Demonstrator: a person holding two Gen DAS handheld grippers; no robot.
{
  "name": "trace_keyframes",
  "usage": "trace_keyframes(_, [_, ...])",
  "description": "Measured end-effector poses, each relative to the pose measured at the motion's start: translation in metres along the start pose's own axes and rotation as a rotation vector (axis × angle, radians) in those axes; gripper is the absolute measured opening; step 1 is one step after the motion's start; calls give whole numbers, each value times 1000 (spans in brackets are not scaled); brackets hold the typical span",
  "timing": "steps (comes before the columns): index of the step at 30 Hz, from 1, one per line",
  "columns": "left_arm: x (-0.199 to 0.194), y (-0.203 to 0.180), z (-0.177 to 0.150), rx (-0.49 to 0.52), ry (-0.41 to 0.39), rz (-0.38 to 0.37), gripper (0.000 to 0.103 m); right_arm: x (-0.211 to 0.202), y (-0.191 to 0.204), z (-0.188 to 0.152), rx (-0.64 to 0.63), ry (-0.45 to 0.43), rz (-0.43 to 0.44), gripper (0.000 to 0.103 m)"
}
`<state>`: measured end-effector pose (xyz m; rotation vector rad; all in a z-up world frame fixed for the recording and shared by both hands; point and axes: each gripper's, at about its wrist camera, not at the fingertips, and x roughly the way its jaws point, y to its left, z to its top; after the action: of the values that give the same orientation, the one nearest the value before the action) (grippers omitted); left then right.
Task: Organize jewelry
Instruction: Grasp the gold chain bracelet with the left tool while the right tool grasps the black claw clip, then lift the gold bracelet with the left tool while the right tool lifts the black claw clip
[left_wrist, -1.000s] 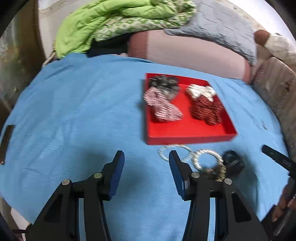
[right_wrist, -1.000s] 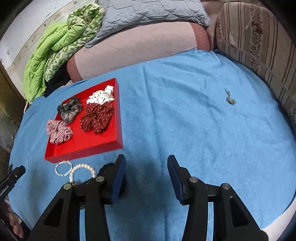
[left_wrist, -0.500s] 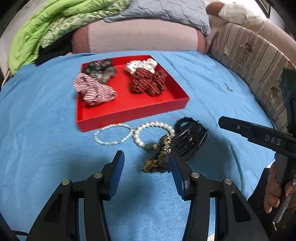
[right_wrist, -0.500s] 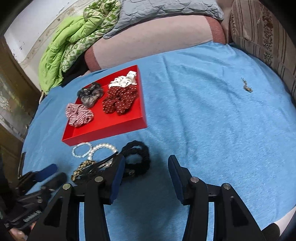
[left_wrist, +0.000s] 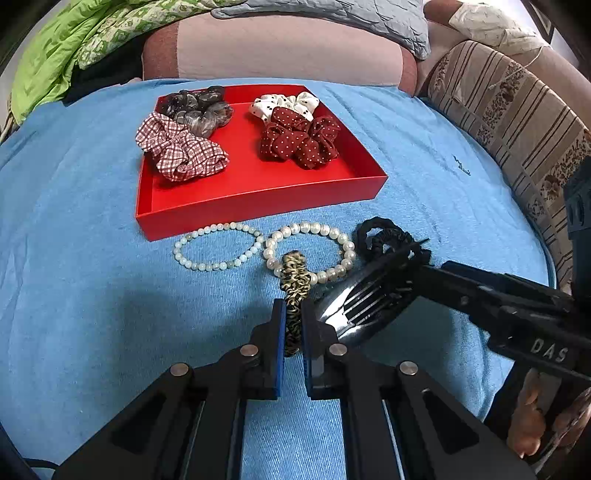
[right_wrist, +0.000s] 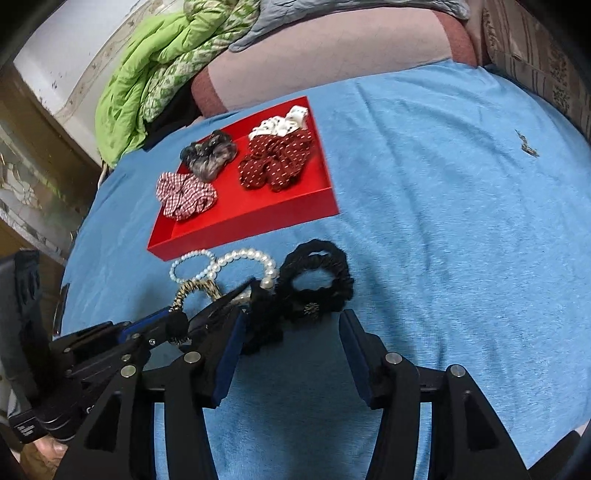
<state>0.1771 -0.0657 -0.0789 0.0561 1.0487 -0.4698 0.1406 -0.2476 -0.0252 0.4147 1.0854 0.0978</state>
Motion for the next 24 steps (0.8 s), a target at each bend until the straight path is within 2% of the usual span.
trace_keyframes(5, [-2,1,-3,-14,4,4,7,8,12,-1,-29,9,-1,57])
trace_keyframes(6, [-3,1,-3,-16,4,5,7,9,14,-1,-33,9,-4,53])
trace_keyframes(9, [-7,0,-4,-26,3,1,6,11,17,-3,-39,15,-2,22])
trace_keyframes(12, [-16,0,-4,-35,-10,0,6,9,19,-5,-39,3,3,13])
trace_keyframes(24, [-57,3,-9,-60,-71,36,6,-21,31,-6,-74,-62,19,8])
